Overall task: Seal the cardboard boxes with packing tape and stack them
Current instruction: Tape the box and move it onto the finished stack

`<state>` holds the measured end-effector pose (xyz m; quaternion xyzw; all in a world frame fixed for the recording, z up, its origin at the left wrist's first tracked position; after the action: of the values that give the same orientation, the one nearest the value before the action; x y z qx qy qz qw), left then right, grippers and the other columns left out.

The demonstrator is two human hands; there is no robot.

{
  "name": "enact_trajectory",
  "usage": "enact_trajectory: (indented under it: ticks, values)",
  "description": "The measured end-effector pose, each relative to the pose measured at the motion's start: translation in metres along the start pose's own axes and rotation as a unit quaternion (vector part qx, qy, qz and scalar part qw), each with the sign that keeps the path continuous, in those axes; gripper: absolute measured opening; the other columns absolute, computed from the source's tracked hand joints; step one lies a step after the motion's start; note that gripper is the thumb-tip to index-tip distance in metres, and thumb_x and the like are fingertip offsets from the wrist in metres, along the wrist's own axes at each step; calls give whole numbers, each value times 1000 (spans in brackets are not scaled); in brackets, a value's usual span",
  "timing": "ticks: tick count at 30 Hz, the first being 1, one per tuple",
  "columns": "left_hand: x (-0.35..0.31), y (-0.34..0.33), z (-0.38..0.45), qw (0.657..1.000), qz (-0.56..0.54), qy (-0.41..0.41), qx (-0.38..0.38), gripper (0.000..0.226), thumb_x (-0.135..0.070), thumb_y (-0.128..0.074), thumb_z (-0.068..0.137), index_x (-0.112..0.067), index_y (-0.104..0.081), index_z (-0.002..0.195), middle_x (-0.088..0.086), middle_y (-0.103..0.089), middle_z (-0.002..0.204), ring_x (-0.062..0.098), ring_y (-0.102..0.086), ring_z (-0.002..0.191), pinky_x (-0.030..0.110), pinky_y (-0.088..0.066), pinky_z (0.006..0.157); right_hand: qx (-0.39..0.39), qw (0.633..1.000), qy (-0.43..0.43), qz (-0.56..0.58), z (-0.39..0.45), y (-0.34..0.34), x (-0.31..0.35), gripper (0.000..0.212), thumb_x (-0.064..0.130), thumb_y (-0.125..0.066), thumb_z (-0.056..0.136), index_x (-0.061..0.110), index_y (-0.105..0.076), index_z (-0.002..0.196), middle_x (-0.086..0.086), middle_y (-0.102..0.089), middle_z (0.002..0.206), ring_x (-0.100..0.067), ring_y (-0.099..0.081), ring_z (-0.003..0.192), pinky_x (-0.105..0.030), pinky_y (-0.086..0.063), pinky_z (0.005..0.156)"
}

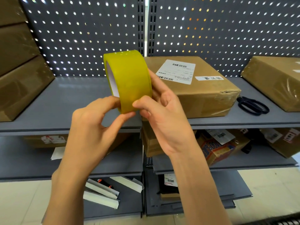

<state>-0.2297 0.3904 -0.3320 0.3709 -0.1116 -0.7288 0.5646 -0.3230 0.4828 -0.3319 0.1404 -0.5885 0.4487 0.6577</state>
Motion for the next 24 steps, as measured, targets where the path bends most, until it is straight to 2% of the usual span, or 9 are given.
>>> enact_trajectory:
  ticks: [4, 6, 14, 18, 22, 24]
  values:
    - [-4, 5, 1, 999, -45, 12, -2, 19, -26, -67, 84, -15, -68, 99, -17, -65, 92, -5, -61, 86, 4, -43, 75, 3, 999, -18, -31, 1, 1, -3, 63, -18, -50, 83, 17, -49, 136, 10, -63, 91, 2, -57, 76, -16, -44, 73]
    - [-6, 5, 1, 998, -64, 15, 0, 19, -27, -65, 84, -20, -65, 102, -23, -61, 94, -15, -59, 86, 0, -40, 75, 2, 999, -27, -37, 1, 1, -5, 61, -16, -50, 84, 17, -50, 136, 11, -63, 88, 4, -56, 75, -14, -44, 72]
    - [1, 6, 0, 992, -121, 43, -17, 19, -33, -65, 83, -26, -64, 100, -26, -65, 96, -11, -61, 83, 4, -42, 77, 21, 999, -30, -35, 2, 0, -7, 63, -18, -48, 83, 16, -49, 137, 13, -61, 84, 5, -56, 71, -11, -44, 65]
    - [5, 2, 2, 988, -146, 45, -9, 18, -35, -65, 83, -29, -62, 100, -22, -65, 98, -6, -62, 87, 8, -44, 81, 17, 998, -12, -55, 1, 1, -4, 63, -19, -49, 82, 15, -50, 135, 11, -62, 88, 5, -56, 71, -10, -43, 64]
    - [9, -10, 1, 989, -140, 40, 39, 37, -39, -66, 81, -19, -60, 112, -20, -64, 107, -4, -59, 105, 13, -44, 89, -5, 997, 17, -72, 0, 3, 0, 62, -20, -48, 82, 16, -52, 132, 9, -64, 90, 6, -56, 68, -9, -43, 59]
    - [10, -13, 0, 992, -117, 32, 41, 38, -37, -62, 85, -14, -61, 114, -14, -65, 110, -2, -59, 105, 16, -46, 89, -8, 995, 32, -94, 0, 3, 2, 64, -20, -49, 82, 21, -52, 129, 9, -65, 94, 5, -57, 77, -11, -47, 66]
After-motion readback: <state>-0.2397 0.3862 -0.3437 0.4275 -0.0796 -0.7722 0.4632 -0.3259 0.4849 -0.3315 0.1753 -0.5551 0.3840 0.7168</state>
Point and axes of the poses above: each hand's wrist, its own z-axis towards the middle knuckle, its own y-axis out of the back of the hand, x = y × z, the point moved 4 cm from there along z, towards the middle knuckle
